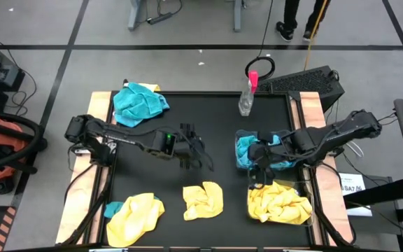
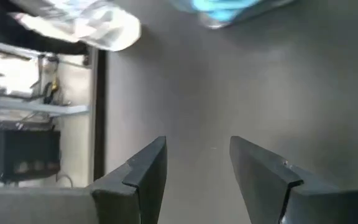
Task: Sort microfiber towel by color & place in baskets
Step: Put the blue towel into the top transparent bin
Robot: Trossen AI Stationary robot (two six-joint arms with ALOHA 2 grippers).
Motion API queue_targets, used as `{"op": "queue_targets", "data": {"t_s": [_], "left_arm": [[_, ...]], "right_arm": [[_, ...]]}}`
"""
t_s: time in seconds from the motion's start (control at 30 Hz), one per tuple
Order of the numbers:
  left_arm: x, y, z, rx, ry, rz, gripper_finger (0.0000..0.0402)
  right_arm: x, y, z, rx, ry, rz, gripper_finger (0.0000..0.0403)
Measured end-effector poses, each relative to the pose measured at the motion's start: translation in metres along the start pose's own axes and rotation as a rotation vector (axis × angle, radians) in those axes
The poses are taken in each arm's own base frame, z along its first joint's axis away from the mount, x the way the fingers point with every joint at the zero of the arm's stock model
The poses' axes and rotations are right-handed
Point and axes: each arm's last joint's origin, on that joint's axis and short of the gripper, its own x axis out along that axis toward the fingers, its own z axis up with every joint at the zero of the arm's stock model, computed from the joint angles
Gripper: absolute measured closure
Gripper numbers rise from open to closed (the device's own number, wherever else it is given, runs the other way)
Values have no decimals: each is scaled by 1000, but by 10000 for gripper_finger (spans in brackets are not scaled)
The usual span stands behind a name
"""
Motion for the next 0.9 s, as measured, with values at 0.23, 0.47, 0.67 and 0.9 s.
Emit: {"op": "queue_targets", "data": {"t_s": [0.23,0.47,0.67,0.9], "left_arm": [[4,40,-33,-131,76,79,220],[11,71,-87,-301,161,151,220],[15,74,-134,-381,204,149,220],[25,73,-181,-485,292,196,220]], "right_arm": [[-4,17,-2,-58,-60,20,195],[-9,32,-3,-100,-137,30,196],[-7,47,-3,-164,-216,91,196],[10,56,-11,-213,-230,108,196]]}}
